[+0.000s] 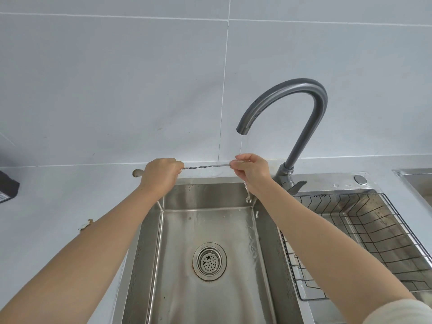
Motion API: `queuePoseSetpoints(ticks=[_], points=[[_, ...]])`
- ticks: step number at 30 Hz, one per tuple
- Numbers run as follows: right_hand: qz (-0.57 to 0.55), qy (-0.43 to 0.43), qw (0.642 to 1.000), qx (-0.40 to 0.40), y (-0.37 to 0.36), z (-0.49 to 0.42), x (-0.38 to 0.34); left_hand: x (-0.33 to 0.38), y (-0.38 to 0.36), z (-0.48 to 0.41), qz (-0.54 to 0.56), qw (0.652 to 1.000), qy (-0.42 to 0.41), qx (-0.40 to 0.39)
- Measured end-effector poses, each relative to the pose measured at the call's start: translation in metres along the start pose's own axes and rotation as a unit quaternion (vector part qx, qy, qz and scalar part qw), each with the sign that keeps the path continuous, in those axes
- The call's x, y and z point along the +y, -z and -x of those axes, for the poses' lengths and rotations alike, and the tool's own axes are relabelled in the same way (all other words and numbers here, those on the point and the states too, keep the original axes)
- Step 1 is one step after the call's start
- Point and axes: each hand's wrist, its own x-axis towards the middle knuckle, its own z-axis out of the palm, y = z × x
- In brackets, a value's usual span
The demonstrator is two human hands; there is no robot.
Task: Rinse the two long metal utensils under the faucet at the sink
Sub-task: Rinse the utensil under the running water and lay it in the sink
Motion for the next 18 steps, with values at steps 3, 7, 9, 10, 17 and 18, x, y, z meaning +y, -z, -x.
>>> queuePoseSetpoints(ticks=[3,7,9,10,17,18], points=[[0.122,0.023,0.992,-0.026,0.007,-0.003,-0.004,0.003,0.001,-0.005,0.019,0.999,0.005,0.041],[0.300,0.061,0.951,-0.050,0.016,-0.006,-0.012,0.018,0.008,-0.017,0.025,0.998,0.007,0.060],[0.396,0.083,0.913,-0.057,0.018,-0.006,-0.017,0.029,0.012,-0.022,0.022,0.998,0.001,0.053],[0.431,0.090,0.896,-0.065,0.019,-0.005,-0.020,0.035,0.015,-0.024,0.023,0.998,-0.001,0.051],[0.511,0.110,0.847,-0.095,0.017,-0.004,-0.024,0.075,0.019,-0.038,0.009,0.997,-0.067,0.040],[0.512,0.110,0.847,-0.093,0.018,-0.004,-0.024,0.078,0.017,-0.041,0.012,0.995,-0.075,0.063]])
